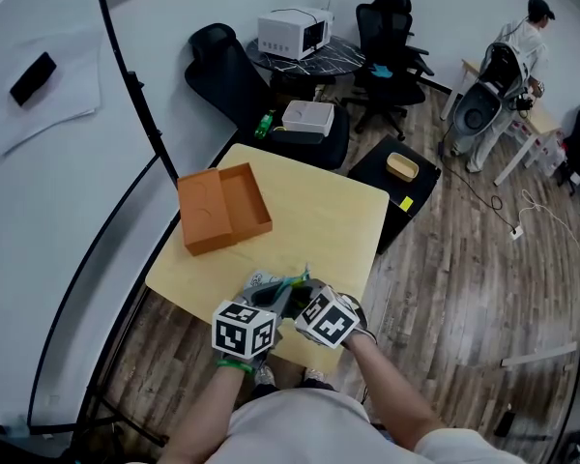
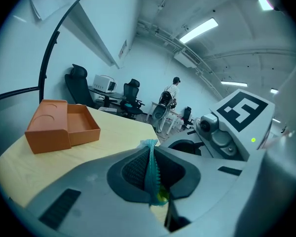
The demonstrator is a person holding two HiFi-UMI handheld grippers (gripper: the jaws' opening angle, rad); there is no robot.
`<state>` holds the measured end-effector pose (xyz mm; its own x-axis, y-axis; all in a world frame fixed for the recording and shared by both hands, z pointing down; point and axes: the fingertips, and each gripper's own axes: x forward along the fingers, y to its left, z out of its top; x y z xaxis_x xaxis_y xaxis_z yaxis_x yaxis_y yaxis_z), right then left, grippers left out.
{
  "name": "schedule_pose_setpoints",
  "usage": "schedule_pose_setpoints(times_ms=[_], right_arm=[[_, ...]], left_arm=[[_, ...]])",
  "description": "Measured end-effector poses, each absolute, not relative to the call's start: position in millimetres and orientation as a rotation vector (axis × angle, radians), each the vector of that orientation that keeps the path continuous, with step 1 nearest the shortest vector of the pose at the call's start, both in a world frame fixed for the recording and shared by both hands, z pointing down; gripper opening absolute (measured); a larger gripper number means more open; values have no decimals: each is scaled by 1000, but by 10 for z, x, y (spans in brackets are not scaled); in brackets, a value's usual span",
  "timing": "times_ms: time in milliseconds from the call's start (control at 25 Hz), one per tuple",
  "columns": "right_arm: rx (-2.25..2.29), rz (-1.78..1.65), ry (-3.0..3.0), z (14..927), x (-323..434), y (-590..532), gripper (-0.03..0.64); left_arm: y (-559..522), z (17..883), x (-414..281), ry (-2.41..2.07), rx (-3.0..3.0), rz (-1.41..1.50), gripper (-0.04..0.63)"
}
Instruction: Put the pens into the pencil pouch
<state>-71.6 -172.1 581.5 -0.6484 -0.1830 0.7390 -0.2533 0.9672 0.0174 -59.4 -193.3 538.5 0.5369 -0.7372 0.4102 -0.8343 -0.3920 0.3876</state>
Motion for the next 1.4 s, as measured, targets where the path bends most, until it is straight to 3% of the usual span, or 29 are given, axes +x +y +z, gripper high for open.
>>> schedule_pose_setpoints(times_ms=[160,400,960,1400], right_arm=[[303,105,-2335,5706,-759,-1731,130],[391,70,-2471,5289,-661,-1862,154],[799,78,-2521,4906,11,-2335,124],[948,155,-2458,4995,537,-2441,123]], left_arm=[[-1974,5377,-691,-1295,2213,220,26],[-2080,5301,-850,-1351,2201,204,26],[-2481,5054,-1147,-1468,2228,204,26],[-2891,5171,-802,-1428,2269,235,26]])
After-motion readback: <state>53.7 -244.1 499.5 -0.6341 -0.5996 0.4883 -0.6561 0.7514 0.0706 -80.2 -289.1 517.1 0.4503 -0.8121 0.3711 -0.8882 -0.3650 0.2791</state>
